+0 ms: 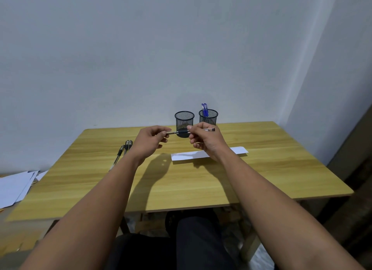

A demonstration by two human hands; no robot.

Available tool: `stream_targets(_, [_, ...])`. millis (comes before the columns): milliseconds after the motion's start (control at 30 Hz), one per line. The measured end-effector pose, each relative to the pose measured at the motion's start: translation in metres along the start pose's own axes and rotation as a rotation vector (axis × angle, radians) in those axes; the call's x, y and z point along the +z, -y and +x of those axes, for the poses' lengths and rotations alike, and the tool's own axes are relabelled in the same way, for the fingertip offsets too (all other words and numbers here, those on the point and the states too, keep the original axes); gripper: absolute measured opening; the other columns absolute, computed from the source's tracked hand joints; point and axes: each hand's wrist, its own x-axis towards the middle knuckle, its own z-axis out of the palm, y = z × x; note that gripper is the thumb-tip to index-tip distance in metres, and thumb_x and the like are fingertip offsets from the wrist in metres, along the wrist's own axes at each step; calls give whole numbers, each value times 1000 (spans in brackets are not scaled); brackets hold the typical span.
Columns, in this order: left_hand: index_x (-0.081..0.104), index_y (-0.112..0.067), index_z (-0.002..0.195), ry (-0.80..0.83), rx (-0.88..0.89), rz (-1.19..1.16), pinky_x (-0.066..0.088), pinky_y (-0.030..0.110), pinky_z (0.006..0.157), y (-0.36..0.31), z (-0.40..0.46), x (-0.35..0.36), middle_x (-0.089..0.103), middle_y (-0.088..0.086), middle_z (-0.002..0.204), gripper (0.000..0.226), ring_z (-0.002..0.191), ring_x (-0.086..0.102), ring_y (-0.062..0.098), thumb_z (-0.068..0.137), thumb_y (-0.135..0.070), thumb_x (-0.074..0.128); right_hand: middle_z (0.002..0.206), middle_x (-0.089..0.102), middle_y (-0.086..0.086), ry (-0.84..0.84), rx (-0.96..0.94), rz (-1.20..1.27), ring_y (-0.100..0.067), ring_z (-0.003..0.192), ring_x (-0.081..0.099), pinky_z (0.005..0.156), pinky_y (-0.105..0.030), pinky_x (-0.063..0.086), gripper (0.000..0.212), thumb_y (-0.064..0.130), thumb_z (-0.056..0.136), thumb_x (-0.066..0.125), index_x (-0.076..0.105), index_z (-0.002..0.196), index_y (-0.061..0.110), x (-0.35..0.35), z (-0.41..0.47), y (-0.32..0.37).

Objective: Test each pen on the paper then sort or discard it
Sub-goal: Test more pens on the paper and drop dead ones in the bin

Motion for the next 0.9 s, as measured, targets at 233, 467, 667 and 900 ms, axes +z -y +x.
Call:
stream_targets(233, [76, -19, 107, 12, -15, 10, 48, 29, 75, 0, -8, -3, 72, -4, 90, 20, 83, 66, 10, 102, -15, 57, 71, 70, -8, 23, 6, -3, -14, 53, 62, 48, -21, 51, 18, 14, 94, 81, 67, 83, 13, 4, -4, 2])
stream_targets(467, [71, -14, 112, -53, -46, -108, 51, 28, 75, -8, -8, 2, 77, 3, 95, 16, 84, 68, 12, 97, -16, 65, 100, 79, -18, 76, 76, 57, -14, 67, 72, 57, -23, 58, 19, 13, 102, 66, 79, 112, 2, -4, -10, 7])
stream_targets(667, [74, -9, 113, -93, -36, -68, 53, 30, 76, -8, -1, 20, 76, 6, 90, 18, 87, 69, 16, 97, -13, 65, 93, 82, -10, 73, 38, -293, -9, 55, 54, 48, -17, 44, 15, 11, 98, 76, 80, 111, 4, -21, -14, -2])
stream_targets(900, [71, -3, 118, -27, 49, 45, 58, 31, 76, -12, 1, 55, 73, 2, 85, 22, 77, 68, 10, 99, -8, 60, 87, 80, -10, 12, 22, -298, -9, 52, 57, 47, -19, 45, 7, 4, 99, 73, 77, 101, 9, -45, -24, -10])
